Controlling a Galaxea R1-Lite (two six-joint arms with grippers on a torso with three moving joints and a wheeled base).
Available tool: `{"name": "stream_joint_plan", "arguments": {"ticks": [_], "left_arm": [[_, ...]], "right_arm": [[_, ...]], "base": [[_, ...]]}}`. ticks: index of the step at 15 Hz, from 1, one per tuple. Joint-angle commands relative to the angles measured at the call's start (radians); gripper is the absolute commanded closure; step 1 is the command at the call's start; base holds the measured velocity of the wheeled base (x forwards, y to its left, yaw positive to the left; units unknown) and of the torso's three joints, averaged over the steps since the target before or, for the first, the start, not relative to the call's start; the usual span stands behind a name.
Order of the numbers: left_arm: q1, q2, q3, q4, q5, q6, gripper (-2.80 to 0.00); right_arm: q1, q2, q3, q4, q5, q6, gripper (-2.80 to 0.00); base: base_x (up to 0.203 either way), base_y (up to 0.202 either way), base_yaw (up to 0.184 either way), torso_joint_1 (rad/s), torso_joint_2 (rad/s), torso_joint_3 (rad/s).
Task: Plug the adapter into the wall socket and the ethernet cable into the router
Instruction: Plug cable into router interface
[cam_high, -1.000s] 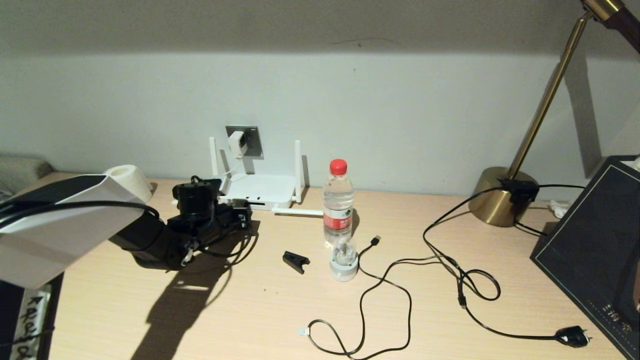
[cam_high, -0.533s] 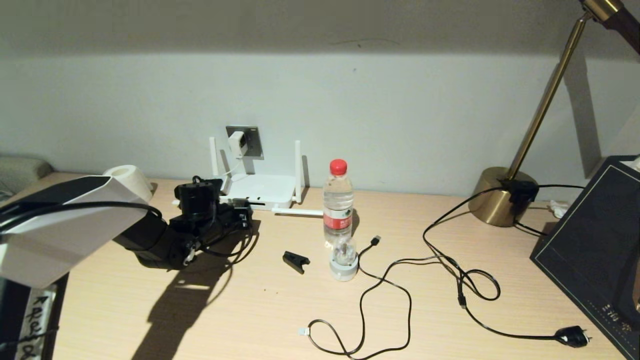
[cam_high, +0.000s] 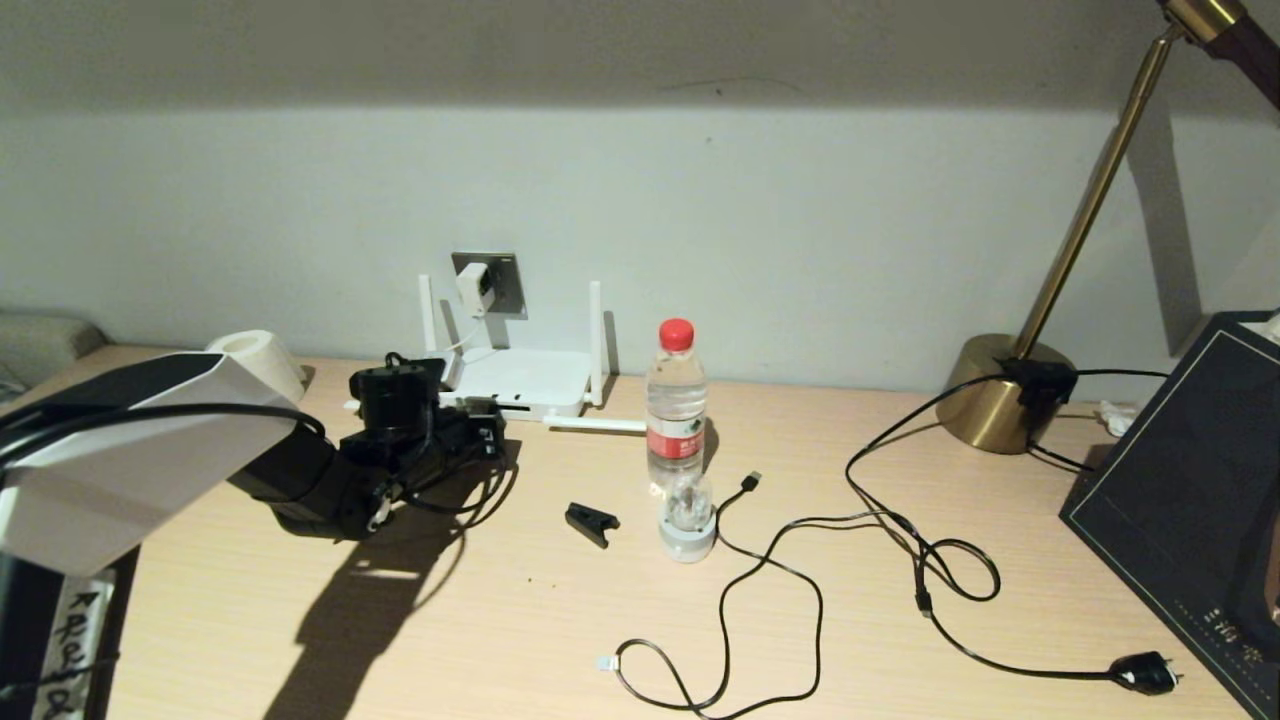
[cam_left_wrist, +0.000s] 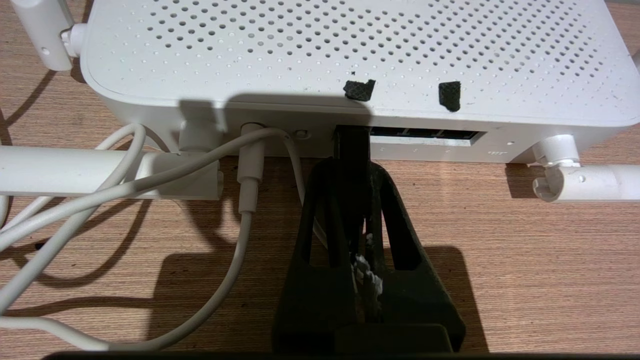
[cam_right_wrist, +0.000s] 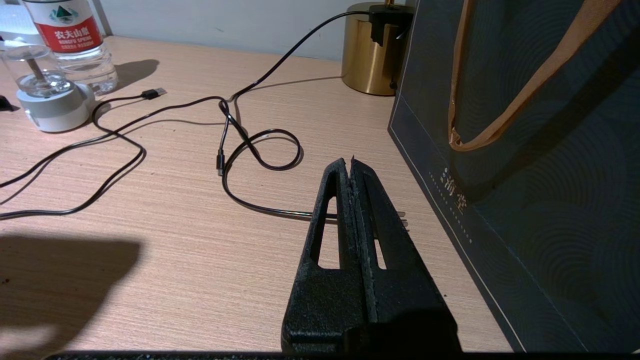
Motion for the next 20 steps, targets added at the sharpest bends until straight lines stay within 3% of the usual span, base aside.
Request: {"name": "stream_joint_plan", "arguments": {"ticks": [1,10,11,20], "left_arm": [[-0.001,0.001,0.000,-0.007,-0.001,-0.002,0.00],[-0.003,-0.013,0.005,-0.020,-0.004,-0.012,0.00],[-0.003,-0.014,0.003,-0.021,-0.004,-0.013,-2.80],[-0.006,-0.060,0.052,-0.042,-0.001,-0.016,-2.80]], "right_arm": [[0.000,0.001,0.034,-0.002,0.000,-0.001,0.00],[0.000,0.001,0.034,-0.002,0.000,-0.001,0.00],[0.000,0.001,0.034,-0.002,0.000,-0.001,0.00],[0.000,0.001,0.034,-0.002,0.001,-0.001,0.00]], "base": [[0.000,0.000,0.000,0.000,0.00,0.000],[0.000,0.000,0.000,0.000,0.00,0.000],[0.000,0.000,0.000,0.000,0.00,0.000],[0.000,0.000,0.000,0.000,0.00,0.000]]}}
